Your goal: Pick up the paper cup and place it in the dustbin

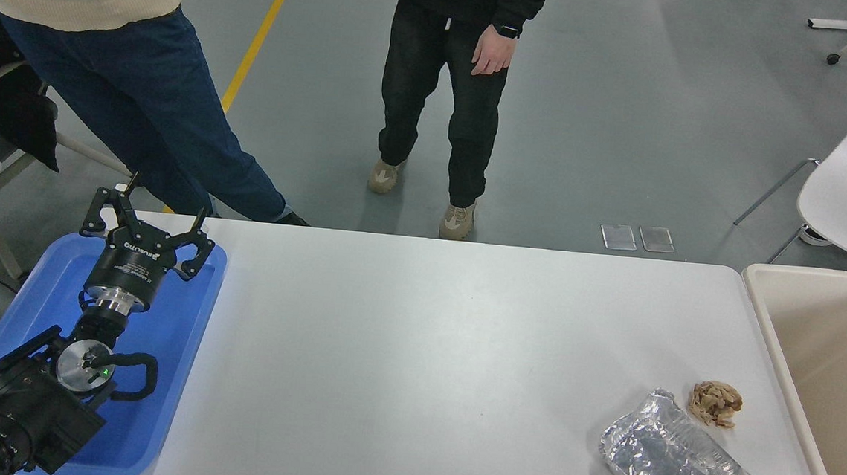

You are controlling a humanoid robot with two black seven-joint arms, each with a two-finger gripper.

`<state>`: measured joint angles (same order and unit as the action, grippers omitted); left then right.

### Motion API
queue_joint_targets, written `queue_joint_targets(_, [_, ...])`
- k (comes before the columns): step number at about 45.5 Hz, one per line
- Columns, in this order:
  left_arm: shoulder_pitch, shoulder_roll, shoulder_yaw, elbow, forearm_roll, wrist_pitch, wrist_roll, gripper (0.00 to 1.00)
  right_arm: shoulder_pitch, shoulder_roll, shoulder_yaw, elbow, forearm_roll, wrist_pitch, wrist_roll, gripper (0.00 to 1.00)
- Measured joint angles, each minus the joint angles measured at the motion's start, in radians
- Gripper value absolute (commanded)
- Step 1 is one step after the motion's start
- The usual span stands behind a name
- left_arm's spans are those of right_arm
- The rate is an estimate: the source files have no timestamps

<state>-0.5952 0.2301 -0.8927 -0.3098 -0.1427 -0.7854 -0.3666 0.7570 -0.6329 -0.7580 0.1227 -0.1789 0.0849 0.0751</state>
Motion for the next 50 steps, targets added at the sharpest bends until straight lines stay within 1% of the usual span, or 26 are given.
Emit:
queue_joint_targets(8, [0.0, 0.0, 0.0, 0.0, 0.0, 0.0, 0.0, 1.0, -0.009, 0.013, 0.02, 0.004, 0.001, -0.065, -0.001, 1.0])
queue_joint_targets(14, [0.0, 0.0, 0.0, 0.0, 0.0, 0.0, 0.0, 1.0, 0.011, 0.01, 0.025, 0.058, -0.002, -0.078, -0.001, 1.0])
queue_joint_targets(29, [0.0, 0.0, 0.0, 0.0, 0.001, 0.0, 0.0, 1.0, 0.235, -0.114, -0.016, 0.459, -0.013, -0.086, -0.001, 1.0])
queue_joint_targets(34, [0.0, 0.0, 0.0, 0.0, 0.001, 0.0, 0.0, 1.0, 0.369, -0.137, -0.115, 0.61, -0.013, -0.079, -0.001, 1.0])
queue_joint_targets(40, [0.0, 0.0, 0.0, 0.0, 0.001, 0.0, 0.0, 1.0, 0.583, -0.133, -0.294, 0.808, -0.014, -0.069, 0.0, 1.0])
queue_joint_targets(45, [0.0, 0.0, 0.0, 0.0, 0.002, 0.0, 0.001, 1.0, 0.769, -0.099, -0.447, 0.961, -0.014, -0.032, 0.0, 1.0])
queue_joint_targets(50, [0.0, 0.0, 0.0, 0.0, 0.002, 0.0, 0.002, 1.0, 0.948, -0.041, -0.574, 1.082, -0.014, 0.073, 0.0, 1.0])
